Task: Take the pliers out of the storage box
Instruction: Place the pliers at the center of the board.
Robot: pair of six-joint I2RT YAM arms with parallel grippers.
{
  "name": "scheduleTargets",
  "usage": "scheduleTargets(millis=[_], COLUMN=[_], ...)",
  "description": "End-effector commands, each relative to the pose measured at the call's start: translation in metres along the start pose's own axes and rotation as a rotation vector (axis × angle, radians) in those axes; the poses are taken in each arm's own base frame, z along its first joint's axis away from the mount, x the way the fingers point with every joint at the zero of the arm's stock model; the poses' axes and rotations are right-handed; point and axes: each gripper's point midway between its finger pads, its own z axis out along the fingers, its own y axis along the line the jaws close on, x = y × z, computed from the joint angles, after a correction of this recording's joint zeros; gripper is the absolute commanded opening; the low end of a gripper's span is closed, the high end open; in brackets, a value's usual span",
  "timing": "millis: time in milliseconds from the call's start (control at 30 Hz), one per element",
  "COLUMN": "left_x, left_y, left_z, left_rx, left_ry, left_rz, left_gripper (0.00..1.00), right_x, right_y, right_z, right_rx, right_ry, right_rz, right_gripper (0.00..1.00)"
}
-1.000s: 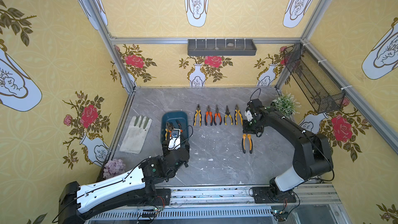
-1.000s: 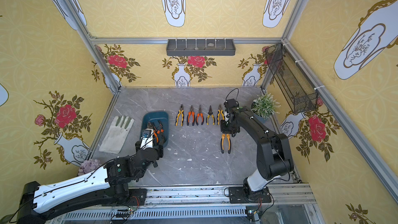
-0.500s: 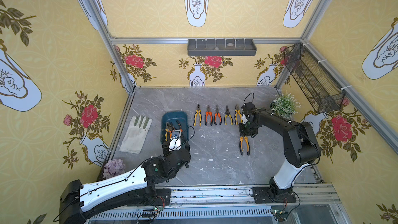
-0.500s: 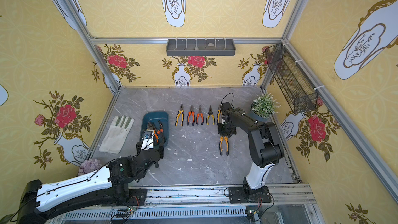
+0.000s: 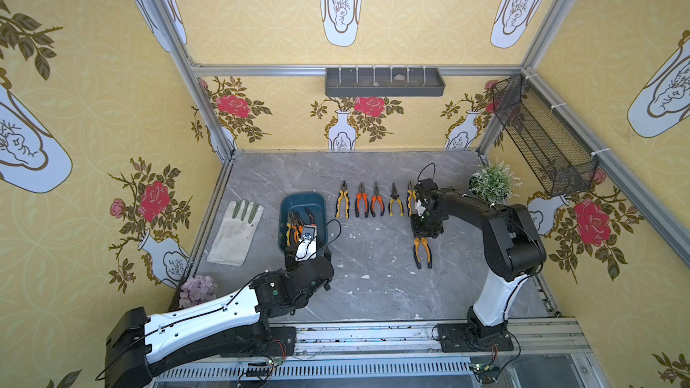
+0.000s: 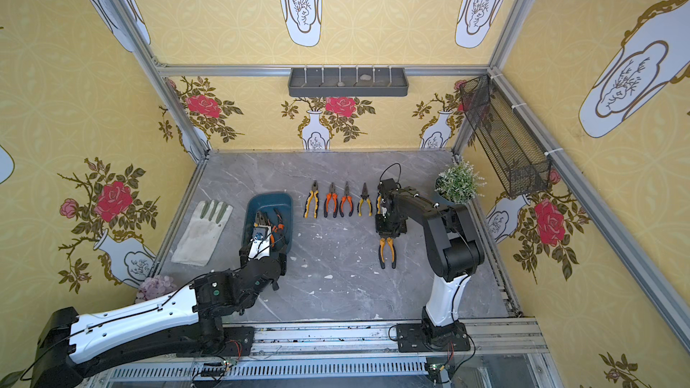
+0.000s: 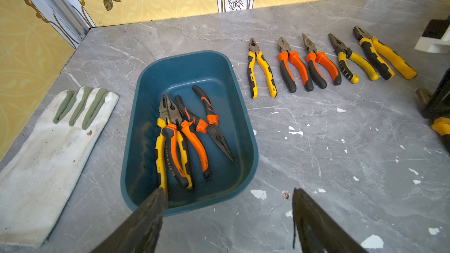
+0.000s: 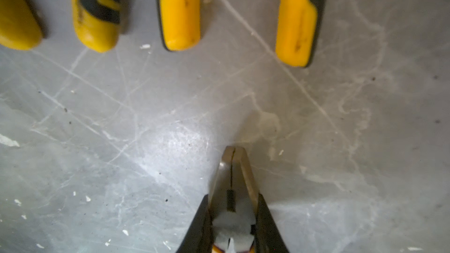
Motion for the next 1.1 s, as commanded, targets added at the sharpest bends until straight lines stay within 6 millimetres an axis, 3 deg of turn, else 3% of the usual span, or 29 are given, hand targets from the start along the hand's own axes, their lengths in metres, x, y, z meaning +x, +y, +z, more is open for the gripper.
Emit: scheduleTargets(millis=[0, 567, 733, 867, 1067], left_x=[-0.0028, 0.001, 0.003, 0.0042, 0.0037], left_y=[-0.0039, -0.0066, -0.0061, -0.0067, -0.0067], left_z=[0.0006, 0.0029, 0.0037, 0.0042, 0.004], left_rx=[0.01, 0.014, 0.012, 0.014, 0.014], left_ry=[-0.004, 0.006, 0.009, 0.012, 0.011], left_rz=[-0.008, -0.006, -0.01, -0.011, -0.011], left_gripper=[0.83, 0.83, 0.83, 0.83, 0.83], right_x=[-0.0071, 0.0007, 0.0018, 0.0023, -0.002], right_y=[0.0005, 0.0057, 0.0066, 0.006, 0.0032], right_z=[0.0039, 0.0085, 0.0091, 0.0095, 0.0068], right_rx=[0.022, 0.041, 0.049, 0.053, 0.07], right_ry=[-0.035, -0.024, -0.02, -0.018, -0.036], right_rz=[0.002, -0.008, -0.018, -0.018, 0.0], right_gripper=[0.18, 0.29, 0.36, 0.36, 0.24])
